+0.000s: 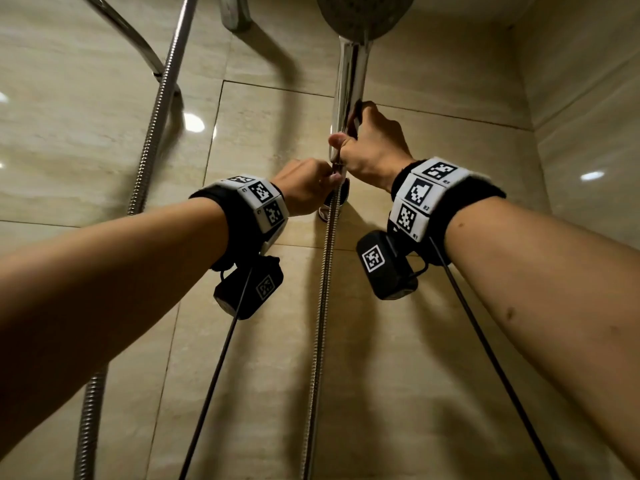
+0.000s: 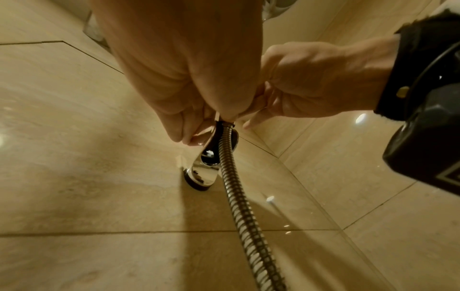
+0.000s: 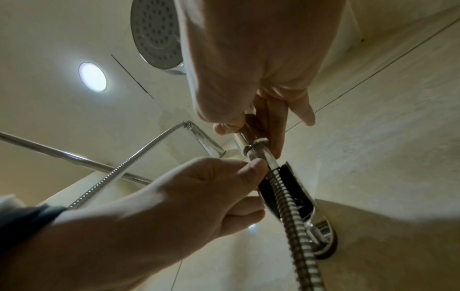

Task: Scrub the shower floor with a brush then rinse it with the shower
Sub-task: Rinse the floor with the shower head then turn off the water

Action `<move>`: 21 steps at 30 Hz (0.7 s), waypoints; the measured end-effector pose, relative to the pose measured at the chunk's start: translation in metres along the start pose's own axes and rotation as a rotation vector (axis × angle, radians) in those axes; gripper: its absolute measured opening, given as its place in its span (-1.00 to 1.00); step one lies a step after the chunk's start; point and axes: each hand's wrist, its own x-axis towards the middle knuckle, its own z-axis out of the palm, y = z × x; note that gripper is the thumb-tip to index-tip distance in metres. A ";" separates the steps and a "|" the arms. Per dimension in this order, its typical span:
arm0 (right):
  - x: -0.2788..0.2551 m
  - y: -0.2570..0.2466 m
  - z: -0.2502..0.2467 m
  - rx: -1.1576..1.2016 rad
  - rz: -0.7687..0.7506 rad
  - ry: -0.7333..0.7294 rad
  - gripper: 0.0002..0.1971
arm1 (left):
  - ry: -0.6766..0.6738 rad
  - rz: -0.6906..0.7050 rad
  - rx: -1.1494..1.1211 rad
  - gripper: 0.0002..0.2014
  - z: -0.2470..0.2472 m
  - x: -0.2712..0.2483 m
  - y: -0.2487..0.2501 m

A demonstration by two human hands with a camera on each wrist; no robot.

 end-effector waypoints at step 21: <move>-0.016 0.008 0.008 0.169 0.007 -0.021 -0.72 | -0.009 0.015 -0.079 -0.69 0.000 -0.002 0.002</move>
